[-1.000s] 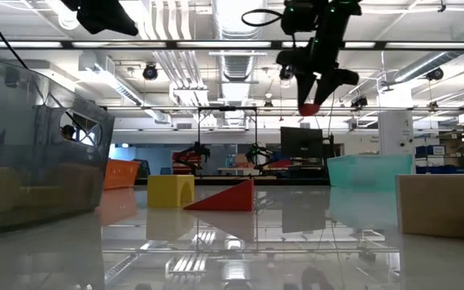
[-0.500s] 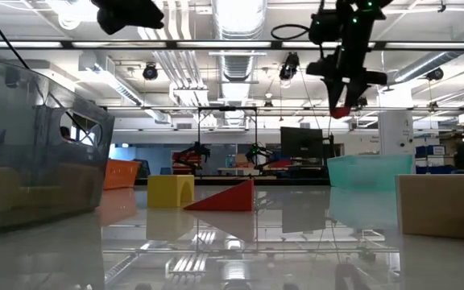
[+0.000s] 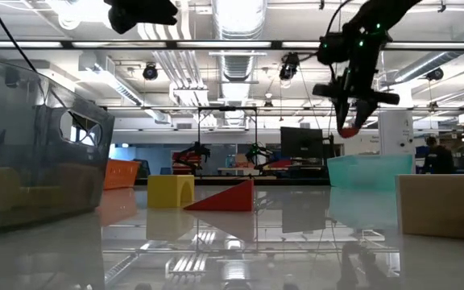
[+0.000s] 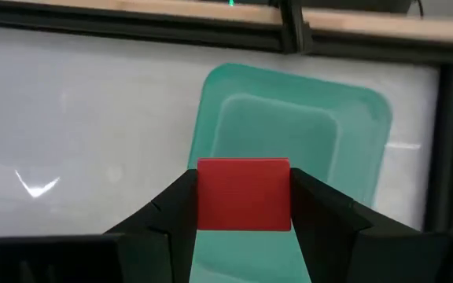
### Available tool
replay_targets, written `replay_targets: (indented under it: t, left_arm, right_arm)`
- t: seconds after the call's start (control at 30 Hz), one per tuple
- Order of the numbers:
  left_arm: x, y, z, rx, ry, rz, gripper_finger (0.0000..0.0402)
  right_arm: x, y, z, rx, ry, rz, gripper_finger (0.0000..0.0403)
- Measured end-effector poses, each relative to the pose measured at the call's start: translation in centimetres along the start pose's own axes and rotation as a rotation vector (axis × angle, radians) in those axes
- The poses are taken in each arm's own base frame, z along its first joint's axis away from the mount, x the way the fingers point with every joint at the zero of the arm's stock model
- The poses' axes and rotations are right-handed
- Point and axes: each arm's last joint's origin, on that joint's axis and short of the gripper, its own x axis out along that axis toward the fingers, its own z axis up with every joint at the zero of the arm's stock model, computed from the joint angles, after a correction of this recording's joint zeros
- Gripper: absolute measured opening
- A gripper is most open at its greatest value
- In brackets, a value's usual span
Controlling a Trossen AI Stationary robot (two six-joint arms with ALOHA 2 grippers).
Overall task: Sort & place blocks by color
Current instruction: Put the red block into the green bin
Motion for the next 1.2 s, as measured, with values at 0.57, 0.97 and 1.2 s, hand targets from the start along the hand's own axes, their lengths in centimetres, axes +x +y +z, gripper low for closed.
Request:
replay_targets:
  t: [0.57, 0.97, 1.2]
  left_arm:
    - [0.5, -0.1, -0.1, 0.001, 0.007, 0.017, 0.0105]
    - [0.5, -0.1, -0.1, 0.001, 0.006, 0.021, 0.0105]
    - [0.7, 0.3, -0.5, -0.137, 0.014, 0.06, 0.0105]
  right_arm:
    - [7.8, -0.3, -1.0, 0.085, -0.023, -0.089, 0.016]
    - [9.7, -0.1, -0.8, 0.078, 0.005, -0.125, 0.0204]
    - [8.2, -0.1, -0.7, 0.089, -0.013, -0.084, 0.0237]
